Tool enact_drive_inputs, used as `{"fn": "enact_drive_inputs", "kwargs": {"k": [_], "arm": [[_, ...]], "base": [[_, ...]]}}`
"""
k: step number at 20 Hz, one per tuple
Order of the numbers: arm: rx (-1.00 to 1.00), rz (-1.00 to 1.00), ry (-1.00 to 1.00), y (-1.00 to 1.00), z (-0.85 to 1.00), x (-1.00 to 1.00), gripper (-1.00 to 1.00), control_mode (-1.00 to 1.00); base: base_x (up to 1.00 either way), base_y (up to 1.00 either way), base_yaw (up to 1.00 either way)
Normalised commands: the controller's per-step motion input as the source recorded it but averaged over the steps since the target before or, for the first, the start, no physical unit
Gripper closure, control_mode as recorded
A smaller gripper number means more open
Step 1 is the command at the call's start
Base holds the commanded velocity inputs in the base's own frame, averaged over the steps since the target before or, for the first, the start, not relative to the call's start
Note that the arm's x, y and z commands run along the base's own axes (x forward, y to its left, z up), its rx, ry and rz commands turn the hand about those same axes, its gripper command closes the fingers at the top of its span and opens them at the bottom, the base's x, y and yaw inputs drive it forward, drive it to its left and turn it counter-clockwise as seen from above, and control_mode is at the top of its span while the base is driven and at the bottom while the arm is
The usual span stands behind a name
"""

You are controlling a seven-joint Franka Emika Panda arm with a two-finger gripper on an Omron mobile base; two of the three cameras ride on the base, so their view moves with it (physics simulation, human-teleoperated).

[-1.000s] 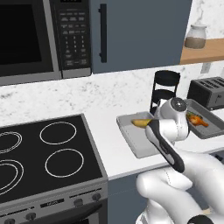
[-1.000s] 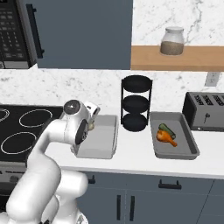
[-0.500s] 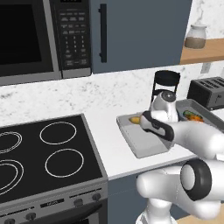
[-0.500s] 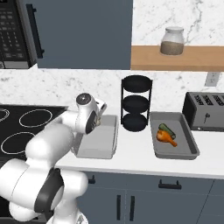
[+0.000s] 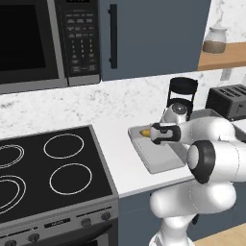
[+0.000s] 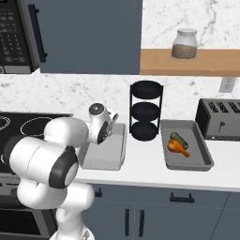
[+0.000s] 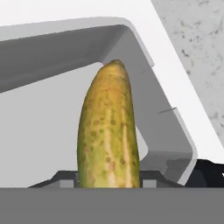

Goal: Place one cucumber and one chicken drumstick in each tupperware on the nearby counter, to pack two identical lunches.

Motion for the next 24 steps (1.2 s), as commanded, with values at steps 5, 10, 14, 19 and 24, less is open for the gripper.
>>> {"fn": "enact_drive_inputs", "kwargs": {"k": [5, 10, 14, 19, 24], "arm": [[0.0, 0.0, 0.0, -0.04, -0.35, 0.19, -1.0, -1.0], [0.0, 0.0, 0.0, -0.32, -0.04, 0.0, -1.0, -1.0], [0.0, 0.0, 0.0, -0.32, 0.09, -0.01, -1.0, -1.0], [0.01, -0.01, -0.11, -0.1, 0.76, -0.18, -1.0, -1.0], [0.06, 0.0, -0.12, -0.17, 0.87, -0.39, -1.0, -1.0]], "base": [[0.0, 0.0, 0.0], [0.0, 0.0, 0.0], [0.0, 0.0, 0.0], [0.0, 0.0, 0.0], [0.0, 0.0, 0.0]]}}
